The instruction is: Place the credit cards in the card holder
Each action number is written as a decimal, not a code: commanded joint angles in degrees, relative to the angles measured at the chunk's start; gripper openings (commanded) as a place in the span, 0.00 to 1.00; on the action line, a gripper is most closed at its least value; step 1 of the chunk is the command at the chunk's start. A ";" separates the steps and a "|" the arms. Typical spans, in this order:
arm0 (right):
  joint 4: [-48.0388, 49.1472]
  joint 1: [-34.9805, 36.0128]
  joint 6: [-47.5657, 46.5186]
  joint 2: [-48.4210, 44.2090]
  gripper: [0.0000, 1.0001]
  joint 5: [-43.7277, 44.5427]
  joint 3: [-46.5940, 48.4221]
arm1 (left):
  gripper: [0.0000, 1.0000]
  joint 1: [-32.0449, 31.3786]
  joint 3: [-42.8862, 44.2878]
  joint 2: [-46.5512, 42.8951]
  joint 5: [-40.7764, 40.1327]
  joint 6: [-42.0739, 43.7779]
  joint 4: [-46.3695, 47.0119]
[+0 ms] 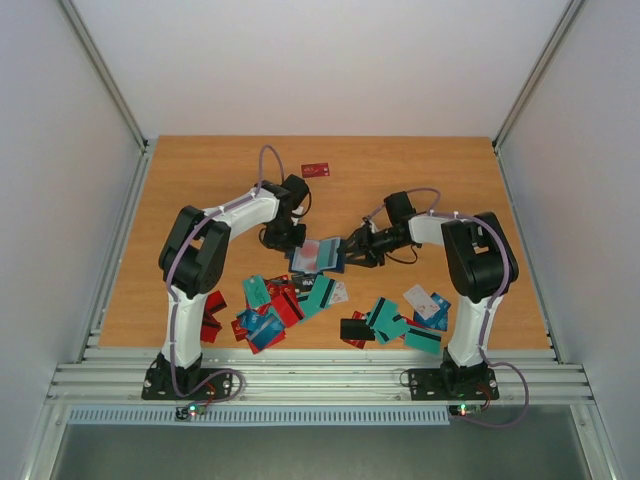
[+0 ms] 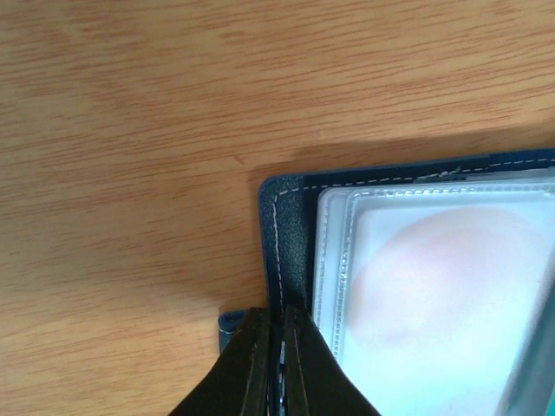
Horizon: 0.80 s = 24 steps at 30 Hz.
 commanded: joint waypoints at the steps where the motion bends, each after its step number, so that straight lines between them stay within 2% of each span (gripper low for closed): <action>1: 3.64 1.78 1.35 -2.10 0.44 -3.44 0.81 | 0.00 -1.10 0.15 -0.53 5.69 -0.99 1.22; 24: -1.14 5.61 0.67 -1.21 0.43 -2.42 6.92 | 0.00 -1.05 1.23 -0.62 5.23 -1.44 0.26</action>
